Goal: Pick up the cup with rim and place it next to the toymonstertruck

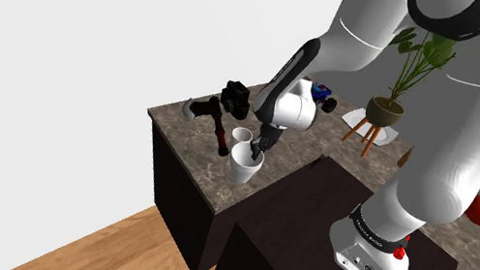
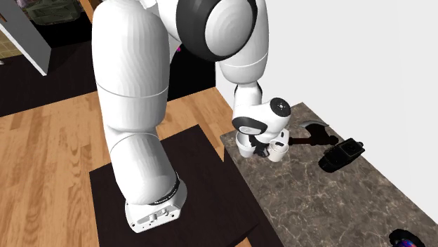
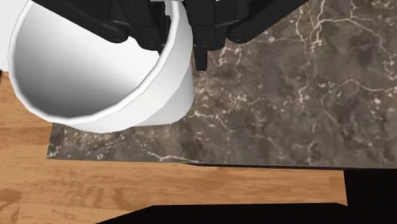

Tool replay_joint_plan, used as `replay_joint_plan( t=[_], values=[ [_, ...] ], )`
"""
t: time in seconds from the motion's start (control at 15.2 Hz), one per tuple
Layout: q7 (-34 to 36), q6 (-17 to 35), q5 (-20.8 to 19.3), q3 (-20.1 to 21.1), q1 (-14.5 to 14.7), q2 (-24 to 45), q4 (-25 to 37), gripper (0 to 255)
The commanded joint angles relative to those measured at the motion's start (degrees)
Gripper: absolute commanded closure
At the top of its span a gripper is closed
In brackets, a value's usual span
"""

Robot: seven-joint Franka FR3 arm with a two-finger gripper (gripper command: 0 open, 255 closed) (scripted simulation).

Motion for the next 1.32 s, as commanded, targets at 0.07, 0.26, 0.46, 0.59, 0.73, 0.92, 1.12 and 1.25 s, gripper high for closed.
replay_joint_plan(
  t=[0.07, 0.26, 0.46, 0.59, 0.73, 0.92, 1.12, 1.25],
  values=[
    [2.59, -1.92, -2.79, -2.08, 1.54, -2.95, -1.05, 255],
    [5.51, -3.97, -6.05, -4.08, 2.93, -6.06, -2.03, 255],
    [8.47, -6.06, -9.48, -5.77, 3.94, -9.14, -2.85, 255],
    [10.42, -7.49, -11.77, -6.68, 4.39, -11.17, -3.30, 255],
    [12.30, -8.96, -14.01, -7.42, 4.67, -13.18, -3.67, 255],
    [14.93, -11.27, -17.16, -8.16, 4.76, -16.12, -4.06, 255],
    [17.26, -13.70, -19.94, -8.58, 4.59, -18.97, -4.26, 255],
    [18.64, -15.38, -21.56, -8.71, 4.38, -20.81, -4.28, 255]
  ],
)
